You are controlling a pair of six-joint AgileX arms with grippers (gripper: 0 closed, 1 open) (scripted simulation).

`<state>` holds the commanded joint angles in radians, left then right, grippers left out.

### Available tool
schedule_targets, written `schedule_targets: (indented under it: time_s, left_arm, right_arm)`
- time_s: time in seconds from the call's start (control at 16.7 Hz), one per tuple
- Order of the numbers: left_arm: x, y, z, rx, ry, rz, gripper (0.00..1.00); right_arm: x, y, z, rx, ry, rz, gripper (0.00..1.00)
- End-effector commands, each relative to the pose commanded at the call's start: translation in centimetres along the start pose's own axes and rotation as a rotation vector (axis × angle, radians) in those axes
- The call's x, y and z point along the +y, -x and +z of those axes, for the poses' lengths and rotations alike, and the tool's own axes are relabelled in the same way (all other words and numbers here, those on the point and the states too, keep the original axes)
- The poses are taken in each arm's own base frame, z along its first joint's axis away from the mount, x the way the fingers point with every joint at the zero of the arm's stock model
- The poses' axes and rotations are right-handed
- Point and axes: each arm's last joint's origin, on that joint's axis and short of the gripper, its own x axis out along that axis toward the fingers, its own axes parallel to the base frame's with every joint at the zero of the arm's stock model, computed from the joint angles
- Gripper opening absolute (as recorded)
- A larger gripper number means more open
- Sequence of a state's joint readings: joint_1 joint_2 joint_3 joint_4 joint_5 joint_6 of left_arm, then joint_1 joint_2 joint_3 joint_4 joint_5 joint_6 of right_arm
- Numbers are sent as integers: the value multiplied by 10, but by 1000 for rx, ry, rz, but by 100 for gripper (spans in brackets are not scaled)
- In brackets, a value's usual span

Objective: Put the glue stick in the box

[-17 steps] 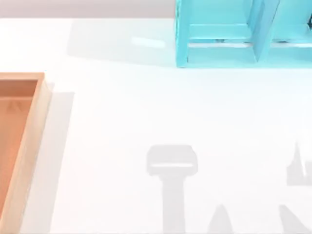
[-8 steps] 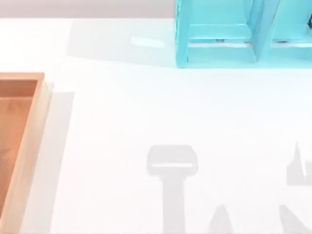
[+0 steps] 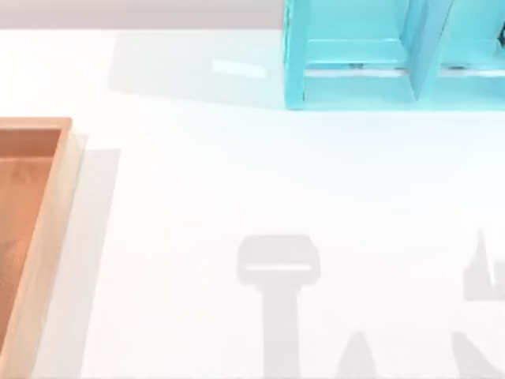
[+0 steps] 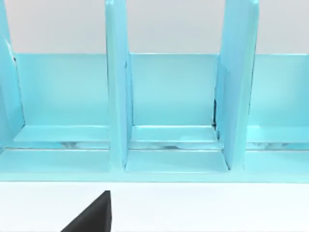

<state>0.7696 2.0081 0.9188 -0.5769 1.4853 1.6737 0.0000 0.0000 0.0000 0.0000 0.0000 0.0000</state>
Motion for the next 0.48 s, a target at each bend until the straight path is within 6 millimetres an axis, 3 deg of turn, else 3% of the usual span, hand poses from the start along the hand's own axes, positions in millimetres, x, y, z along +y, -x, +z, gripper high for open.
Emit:
schedule_targets:
  time_s: [0.42,0.48]
  left_arm:
    - [0,0,0,0,0,0,98]
    - [0,0,0,0,0,0,100]
  right_arm:
    - [0,0,0,0,0,0,100]
    - [0,0,0,0,0,0,100]
